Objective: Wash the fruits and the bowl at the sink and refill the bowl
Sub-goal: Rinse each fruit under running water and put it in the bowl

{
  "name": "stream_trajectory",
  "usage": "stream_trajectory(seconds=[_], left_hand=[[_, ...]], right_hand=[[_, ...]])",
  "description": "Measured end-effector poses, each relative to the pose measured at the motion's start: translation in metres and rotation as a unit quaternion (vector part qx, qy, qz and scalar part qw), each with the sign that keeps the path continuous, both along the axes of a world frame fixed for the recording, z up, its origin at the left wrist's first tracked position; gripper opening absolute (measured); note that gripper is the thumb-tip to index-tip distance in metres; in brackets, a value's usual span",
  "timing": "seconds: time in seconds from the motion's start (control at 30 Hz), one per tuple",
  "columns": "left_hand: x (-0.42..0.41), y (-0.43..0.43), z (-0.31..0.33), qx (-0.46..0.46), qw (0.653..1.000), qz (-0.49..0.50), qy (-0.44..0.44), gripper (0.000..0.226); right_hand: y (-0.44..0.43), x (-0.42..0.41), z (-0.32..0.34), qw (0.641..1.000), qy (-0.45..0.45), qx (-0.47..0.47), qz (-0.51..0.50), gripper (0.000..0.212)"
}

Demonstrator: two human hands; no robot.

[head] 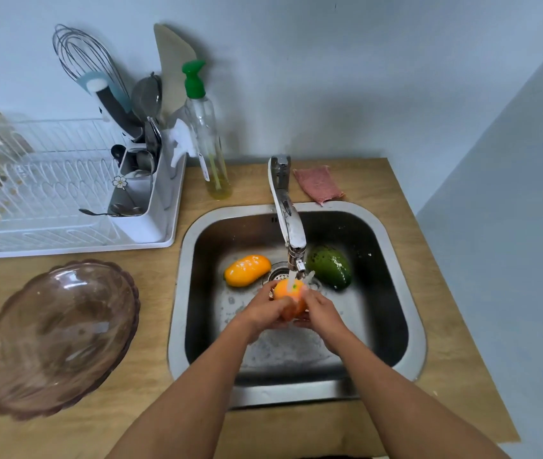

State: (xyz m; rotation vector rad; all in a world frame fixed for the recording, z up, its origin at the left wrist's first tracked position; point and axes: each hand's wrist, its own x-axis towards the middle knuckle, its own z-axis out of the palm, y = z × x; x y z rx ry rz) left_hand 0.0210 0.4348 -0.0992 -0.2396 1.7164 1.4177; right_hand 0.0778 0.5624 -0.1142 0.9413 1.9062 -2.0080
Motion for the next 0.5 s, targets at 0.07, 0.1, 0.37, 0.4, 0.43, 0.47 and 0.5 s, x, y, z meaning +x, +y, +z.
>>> stream_trajectory(seconds=[0.07,0.1,0.37,0.4,0.43,0.47,0.5], left_hand=[[0.0,-0.002,0.005,-0.029,0.999,-0.026,0.037,0.052],[-0.001,-0.003,0.006,-0.038,0.998,-0.032,0.05,0.045],[-0.017,-0.001,0.027,-0.043,0.997,-0.038,0.048,0.041],[-0.015,0.002,0.033,-0.05,0.996,-0.055,0.05,0.043],[-0.014,0.003,0.038,-0.057,0.995,-0.072,0.05,0.05],[-0.013,0.005,0.042,-0.065,0.993,-0.089,0.05,0.059],[-0.01,0.007,0.043,-0.07,0.991,-0.105,0.05,0.067]], right_hand=[[-0.002,0.001,-0.001,1.0,-0.003,0.027,0.014,0.033],[-0.003,0.001,0.0,0.999,-0.001,0.038,0.02,0.032],[-0.003,0.009,0.013,0.997,0.033,0.07,0.004,0.032],[-0.001,0.01,0.016,0.997,0.038,0.07,-0.003,0.032],[0.0,0.011,0.021,0.996,0.045,0.073,-0.006,0.031],[0.001,0.011,0.024,0.995,0.05,0.082,-0.005,0.03],[0.001,0.011,0.027,0.993,0.056,0.102,0.001,0.03]])
